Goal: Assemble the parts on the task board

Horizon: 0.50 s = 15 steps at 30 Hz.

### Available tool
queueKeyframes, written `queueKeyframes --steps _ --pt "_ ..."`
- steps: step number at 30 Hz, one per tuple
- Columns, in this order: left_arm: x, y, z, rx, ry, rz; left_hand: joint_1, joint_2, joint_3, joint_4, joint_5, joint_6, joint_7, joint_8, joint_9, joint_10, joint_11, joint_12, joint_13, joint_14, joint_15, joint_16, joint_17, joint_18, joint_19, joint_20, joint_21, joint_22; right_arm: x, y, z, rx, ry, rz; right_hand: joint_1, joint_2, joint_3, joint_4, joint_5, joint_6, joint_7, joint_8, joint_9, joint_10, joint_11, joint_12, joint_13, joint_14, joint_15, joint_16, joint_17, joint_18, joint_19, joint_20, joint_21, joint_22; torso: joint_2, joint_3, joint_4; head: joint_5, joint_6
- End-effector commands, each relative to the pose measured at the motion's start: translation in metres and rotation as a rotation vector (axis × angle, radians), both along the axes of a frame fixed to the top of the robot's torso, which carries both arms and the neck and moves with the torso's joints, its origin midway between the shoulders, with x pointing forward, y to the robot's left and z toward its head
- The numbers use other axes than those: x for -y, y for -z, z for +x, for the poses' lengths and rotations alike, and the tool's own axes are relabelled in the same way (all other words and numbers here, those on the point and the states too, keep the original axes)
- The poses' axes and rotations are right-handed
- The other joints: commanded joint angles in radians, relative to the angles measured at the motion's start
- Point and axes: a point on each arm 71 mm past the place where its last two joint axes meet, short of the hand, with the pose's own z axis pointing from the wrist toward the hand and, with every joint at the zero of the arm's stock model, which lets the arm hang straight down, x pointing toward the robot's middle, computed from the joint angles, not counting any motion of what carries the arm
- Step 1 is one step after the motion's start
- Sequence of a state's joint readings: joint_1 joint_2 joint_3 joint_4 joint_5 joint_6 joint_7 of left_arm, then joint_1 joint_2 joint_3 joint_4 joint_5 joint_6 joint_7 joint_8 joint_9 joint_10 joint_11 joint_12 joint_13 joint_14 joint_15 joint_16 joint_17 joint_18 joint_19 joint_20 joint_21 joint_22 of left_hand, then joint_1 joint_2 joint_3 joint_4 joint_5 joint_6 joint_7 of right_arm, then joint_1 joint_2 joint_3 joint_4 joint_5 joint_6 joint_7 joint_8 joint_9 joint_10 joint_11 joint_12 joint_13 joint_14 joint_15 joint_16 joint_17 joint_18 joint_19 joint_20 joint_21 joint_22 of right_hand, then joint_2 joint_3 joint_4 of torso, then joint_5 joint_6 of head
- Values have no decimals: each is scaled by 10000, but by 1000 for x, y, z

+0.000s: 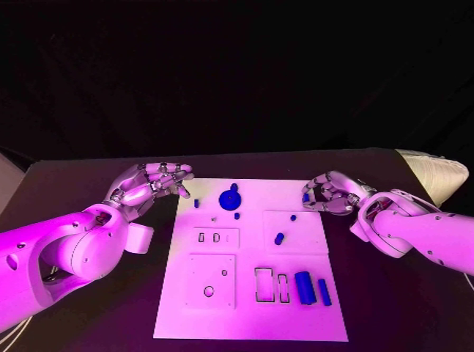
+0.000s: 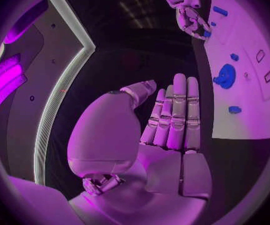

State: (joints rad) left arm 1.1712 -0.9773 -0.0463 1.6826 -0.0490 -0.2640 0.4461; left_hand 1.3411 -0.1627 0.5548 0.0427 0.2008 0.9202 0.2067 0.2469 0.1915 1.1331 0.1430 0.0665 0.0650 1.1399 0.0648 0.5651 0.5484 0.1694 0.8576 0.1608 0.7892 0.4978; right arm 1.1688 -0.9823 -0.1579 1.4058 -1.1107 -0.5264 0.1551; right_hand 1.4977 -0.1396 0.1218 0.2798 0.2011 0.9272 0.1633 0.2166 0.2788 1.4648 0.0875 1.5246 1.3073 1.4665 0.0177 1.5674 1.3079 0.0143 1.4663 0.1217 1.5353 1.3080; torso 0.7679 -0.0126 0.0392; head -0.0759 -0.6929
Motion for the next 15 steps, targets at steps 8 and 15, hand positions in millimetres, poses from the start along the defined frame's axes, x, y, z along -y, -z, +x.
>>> queueKeyframes --steps 8,15 --pt "1 -1 -1 57 199 -88 -15 36 67 1 -44 -20 31 -53 13 -67 -13 -22 17 -95 13 64 13 118 -82 24 56 22 1 0 1 164 204 -37 59 33 230 19 -20 235 -68 129 16 646 -111 92 2227 1043 -103 34 2629 -51 847 -76 46 2373 -9 8 -14 11 -19" --pt "1 -1 -1 50 198 -84 -15 36 67 1 -44 -20 31 -53 13 -67 -13 -22 17 -95 13 64 13 118 -82 24 56 22 1 0 1 164 199 -43 93 75 496 -11 -67 553 -197 321 51 705 -220 138 2281 1043 -194 34 2629 -60 867 -152 76 2401 -11 6 -10 4 -29"
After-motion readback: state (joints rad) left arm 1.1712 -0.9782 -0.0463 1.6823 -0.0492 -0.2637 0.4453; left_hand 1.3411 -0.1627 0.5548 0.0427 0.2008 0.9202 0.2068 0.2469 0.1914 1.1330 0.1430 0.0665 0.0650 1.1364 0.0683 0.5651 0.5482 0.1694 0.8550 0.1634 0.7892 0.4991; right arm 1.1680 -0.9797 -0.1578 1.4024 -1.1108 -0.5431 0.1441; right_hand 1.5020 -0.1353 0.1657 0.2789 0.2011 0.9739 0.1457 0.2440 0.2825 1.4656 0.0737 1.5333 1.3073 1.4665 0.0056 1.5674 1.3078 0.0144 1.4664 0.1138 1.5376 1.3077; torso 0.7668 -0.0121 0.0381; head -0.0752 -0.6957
